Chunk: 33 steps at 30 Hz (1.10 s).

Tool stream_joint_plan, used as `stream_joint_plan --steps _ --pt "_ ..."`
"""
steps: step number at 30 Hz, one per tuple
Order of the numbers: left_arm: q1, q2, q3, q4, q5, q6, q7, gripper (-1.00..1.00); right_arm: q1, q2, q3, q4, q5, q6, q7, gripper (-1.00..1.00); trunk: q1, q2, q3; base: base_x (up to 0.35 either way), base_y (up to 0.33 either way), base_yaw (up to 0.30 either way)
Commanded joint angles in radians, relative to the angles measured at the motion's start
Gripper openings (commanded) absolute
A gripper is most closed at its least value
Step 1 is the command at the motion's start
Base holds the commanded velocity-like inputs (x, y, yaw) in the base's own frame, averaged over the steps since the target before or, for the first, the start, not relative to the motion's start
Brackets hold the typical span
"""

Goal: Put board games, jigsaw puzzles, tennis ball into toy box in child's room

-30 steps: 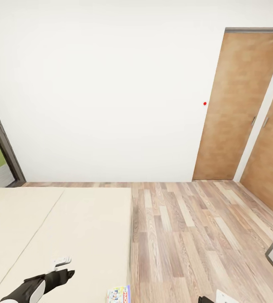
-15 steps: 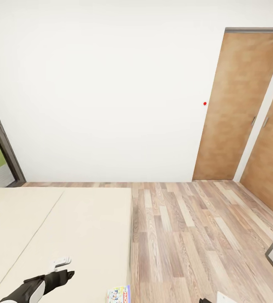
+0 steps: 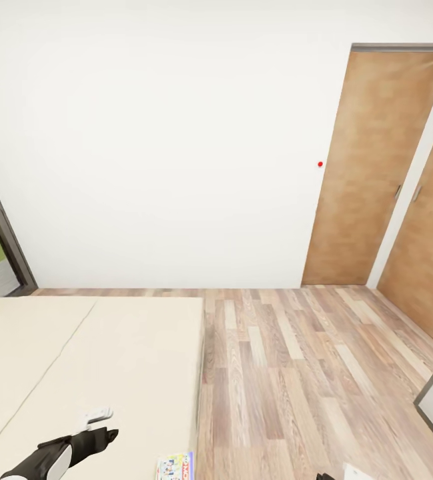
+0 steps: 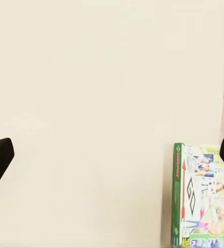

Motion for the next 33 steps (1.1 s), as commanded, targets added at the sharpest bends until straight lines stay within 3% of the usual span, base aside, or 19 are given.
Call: stream_joint_plan --steps 1,8,26,33 --pt "-0.001 0.0 0.006 -0.002 0.004 0.009 -0.005 1.0 -0.001 -0.001 0.006 -0.001 -0.004 0.005 -0.008 1.0 0.001 -0.003 -0.002 0.0 -0.215 0.005" --pt "0.001 0.0 0.006 -0.002 0.004 0.009 -0.005 1.0 -0.001 -0.001 0.006 0.0 -0.004 0.004 -0.007 1.0 0.001 -0.003 -0.002 0.0 -0.076 0.131" --pt "0.001 0.0 0.006 -0.002 0.004 0.009 -0.005 1.0 -0.001 -0.001 0.007 0.0 -0.004 0.003 -0.007 1.0 0.001 -0.003 -0.002 0.012 -0.047 0.278" --pt "0.001 -0.005 0.006 -0.002 0.004 0.009 -0.005 1.0 -0.001 -0.001 0.033 0.0 -0.004 0.003 -0.008 1.0 0.001 -0.003 0.001 0.013 -0.036 0.286"
